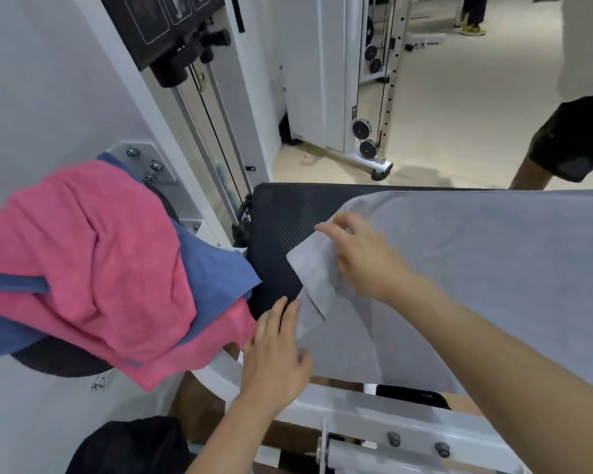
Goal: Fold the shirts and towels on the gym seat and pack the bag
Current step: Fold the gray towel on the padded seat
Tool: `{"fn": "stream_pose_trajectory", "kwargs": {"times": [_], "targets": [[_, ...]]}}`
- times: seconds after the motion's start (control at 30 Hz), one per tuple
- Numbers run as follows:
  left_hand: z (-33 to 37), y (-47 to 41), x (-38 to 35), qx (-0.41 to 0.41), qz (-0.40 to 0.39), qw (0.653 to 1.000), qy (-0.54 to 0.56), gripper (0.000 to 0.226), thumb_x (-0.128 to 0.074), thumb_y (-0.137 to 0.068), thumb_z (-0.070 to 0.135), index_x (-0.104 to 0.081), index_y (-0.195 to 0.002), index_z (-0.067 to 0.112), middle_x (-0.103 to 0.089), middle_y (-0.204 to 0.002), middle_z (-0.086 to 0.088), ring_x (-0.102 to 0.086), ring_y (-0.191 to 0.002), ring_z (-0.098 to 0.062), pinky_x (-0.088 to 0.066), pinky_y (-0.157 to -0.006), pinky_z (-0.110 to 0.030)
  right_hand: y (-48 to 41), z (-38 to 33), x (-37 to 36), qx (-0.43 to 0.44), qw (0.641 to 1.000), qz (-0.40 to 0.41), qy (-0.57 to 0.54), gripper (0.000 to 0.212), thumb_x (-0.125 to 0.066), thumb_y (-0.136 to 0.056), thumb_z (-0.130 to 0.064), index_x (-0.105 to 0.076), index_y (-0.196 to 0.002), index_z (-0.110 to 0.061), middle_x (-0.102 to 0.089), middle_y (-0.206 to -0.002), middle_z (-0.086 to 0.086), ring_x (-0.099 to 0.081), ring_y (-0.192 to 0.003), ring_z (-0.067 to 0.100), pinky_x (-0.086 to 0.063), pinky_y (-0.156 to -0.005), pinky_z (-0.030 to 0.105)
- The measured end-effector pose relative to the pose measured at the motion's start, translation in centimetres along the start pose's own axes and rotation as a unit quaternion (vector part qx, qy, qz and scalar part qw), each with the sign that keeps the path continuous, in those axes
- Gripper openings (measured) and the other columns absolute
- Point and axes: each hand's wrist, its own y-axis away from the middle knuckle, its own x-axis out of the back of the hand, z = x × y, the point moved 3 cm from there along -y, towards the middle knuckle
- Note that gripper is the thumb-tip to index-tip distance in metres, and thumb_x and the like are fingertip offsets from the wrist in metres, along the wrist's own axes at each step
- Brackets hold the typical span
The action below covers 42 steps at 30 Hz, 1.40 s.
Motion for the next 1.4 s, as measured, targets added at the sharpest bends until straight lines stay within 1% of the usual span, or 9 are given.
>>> {"fn": "stream_pose_trajectory", "kwargs": {"times": [0.17,0.33,0.57,0.7,0.9,1.03,1.1,1.23,1.4], "targets": [[-4.2,-0.6,1.2,0.091,0.023,0.993,-0.072,0.071,-0.057,-0.079,0.062,-0.033,-0.137,0.030,-0.028,-0.140,0.004,-0.035,-0.126,-0.023,-0.040,-0.096,-0.041,-3.3,-0.4,-1.6,-0.026,0.992,-0.049,0.115,0.038,-0.063,-0.087,-0.023,-0.053,-0.123,-0.031,-0.038,-0.117,-0.002,-0.033,-0.118,0.023,-0.048,-0.075,0.036],[-6.0,-0.6,0.5,0.049,0.113,0.987,0.108,0.007,-0.070,-0.084,0.021,-0.063,-0.083,0.023,-0.051,-0.091,0.011,-0.051,-0.079,-0.008,-0.041,-0.070,-0.024,-5.1,-0.7,-0.7,-0.066,0.992,-0.065,0.081,0.002,-0.059,-0.088,-0.024,-0.060,-0.087,-0.025,-0.044,-0.102,-0.005,-0.036,-0.100,0.020,-0.048,-0.080,0.038],[-6.6,-0.9,0.6,0.087,0.123,0.955,0.255,0.039,-0.061,-0.092,0.020,-0.044,-0.060,0.035,-0.046,-0.056,0.011,-0.047,-0.059,-0.007,-0.033,-0.056,-0.015,-7.2,-2.4,-0.6,0.040,0.988,-0.131,0.074,0.017,-0.058,-0.084,-0.019,-0.061,-0.100,-0.026,-0.049,-0.094,-0.008,-0.042,-0.093,0.017,-0.040,-0.073,0.030],[-6.5,-0.8,0.1,0.106,0.111,0.944,0.292,0.035,-0.057,-0.095,0.022,-0.048,-0.064,0.032,-0.046,-0.054,0.006,-0.043,-0.053,-0.009,-0.033,-0.053,-0.022,-7.7,-2.5,-0.9,0.038,0.992,-0.102,0.067,0.006,-0.061,-0.085,-0.019,-0.066,-0.087,-0.022,-0.050,-0.087,-0.006,-0.048,-0.091,0.020,-0.034,-0.070,0.027],[-6.2,-0.4,-0.4,0.115,0.111,0.946,0.282,0.033,-0.058,-0.091,0.009,-0.053,-0.104,0.039,-0.056,-0.066,0.008,-0.055,-0.063,-0.012,-0.047,-0.061,-0.032,-10.4,-2.2,2.6,-0.097,0.952,-0.119,-0.266,0.011,-0.072,-0.085,-0.015,-0.062,-0.084,-0.011,-0.060,-0.073,0.001,-0.055,-0.062,0.013,-0.050,-0.062,0.029],[-5.4,-0.2,0.4,0.053,0.168,0.956,0.237,0.066,-0.057,-0.087,0.002,-0.034,-0.140,0.034,-0.052,-0.082,0.015,-0.051,-0.064,-0.010,-0.047,-0.063,-0.024,-12.2,-2.1,1.9,-0.076,0.981,-0.092,-0.150,0.012,-0.073,-0.085,-0.021,-0.061,-0.083,-0.016,-0.061,-0.078,0.000,-0.056,-0.072,0.016,-0.048,-0.065,0.025],[-5.3,-0.3,0.7,0.022,0.170,0.966,0.192,0.067,-0.048,-0.090,0.004,-0.031,-0.142,0.042,-0.047,-0.092,0.019,-0.049,-0.068,-0.007,-0.044,-0.066,-0.018,-13.0,-2.4,1.6,-0.064,0.991,-0.057,-0.099,0.011,-0.071,-0.084,-0.022,-0.061,-0.083,-0.019,-0.059,-0.081,-0.003,-0.054,-0.078,0.016,-0.042,-0.064,0.024],[-5.7,-0.3,0.1,0.020,0.171,0.971,0.164,0.053,-0.033,-0.087,0.014,-0.048,-0.132,0.039,-0.047,-0.095,0.013,-0.049,-0.078,-0.006,-0.050,-0.063,-0.032,-14.4,-3.0,0.9,-0.051,0.998,-0.024,-0.034,0.008,-0.066,-0.085,-0.022,-0.060,-0.086,-0.017,-0.064,-0.090,0.001,-0.057,-0.088,0.021,-0.045,-0.072,0.031],[-5.3,-0.7,0.3,0.059,0.145,0.968,0.197,0.040,-0.049,-0.090,0.027,-0.057,-0.129,0.033,-0.050,-0.088,0.018,-0.051,-0.075,-0.008,-0.047,-0.069,-0.026,-15.6,-2.9,0.2,-0.052,0.998,-0.002,-0.021,0.007,-0.060,-0.088,-0.020,-0.055,-0.085,-0.017,-0.060,-0.087,0.001,-0.056,-0.088,0.024,-0.038,-0.068,0.030]]}}
